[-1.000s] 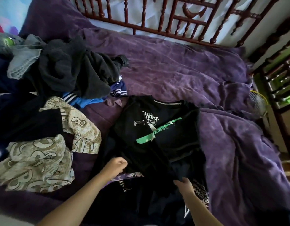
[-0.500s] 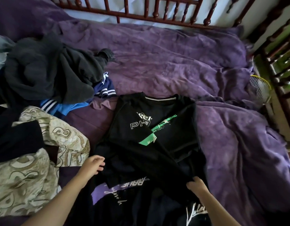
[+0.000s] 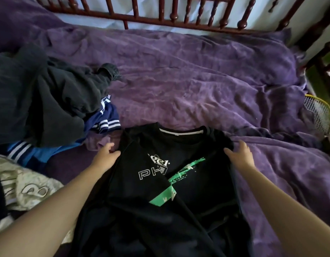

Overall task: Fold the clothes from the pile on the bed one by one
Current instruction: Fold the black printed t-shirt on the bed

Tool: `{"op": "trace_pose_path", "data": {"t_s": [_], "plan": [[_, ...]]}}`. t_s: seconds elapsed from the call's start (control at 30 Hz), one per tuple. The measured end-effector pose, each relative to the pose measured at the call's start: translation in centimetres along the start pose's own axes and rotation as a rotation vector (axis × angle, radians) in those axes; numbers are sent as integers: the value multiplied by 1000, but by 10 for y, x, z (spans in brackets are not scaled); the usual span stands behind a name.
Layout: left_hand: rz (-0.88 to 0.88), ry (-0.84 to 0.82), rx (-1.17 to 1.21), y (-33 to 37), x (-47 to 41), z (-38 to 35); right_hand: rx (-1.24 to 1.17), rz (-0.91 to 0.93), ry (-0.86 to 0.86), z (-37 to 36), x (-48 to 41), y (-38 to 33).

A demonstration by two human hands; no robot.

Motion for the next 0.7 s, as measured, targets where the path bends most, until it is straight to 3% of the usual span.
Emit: {"op": "trace_pose_path", "data": {"t_s": [0.13, 0.37, 0.5, 0.7], "plan": [[92, -137, 133, 9, -43, -15, -121, -1, -48, -1, -34, -5], [152, 121, 325, 28, -62, -17, -243, 39, -54, 6, -43, -5], [25, 159, 502, 44, -47, 1, -365, 128, -16, 21, -22, -8], [-185, 15, 744, 16, 44, 42, -341, 381, 105, 44, 57, 19]]}}
Point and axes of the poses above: each hand's wrist, its own x-axis away from the middle knuckle, its own z-axis out of the back of the hand, y = z × x, the point moved 3 cm from there along -x, towards the middle knuckle, and after that the axes turned 10 degrees about -y, right-handed, at the moved point
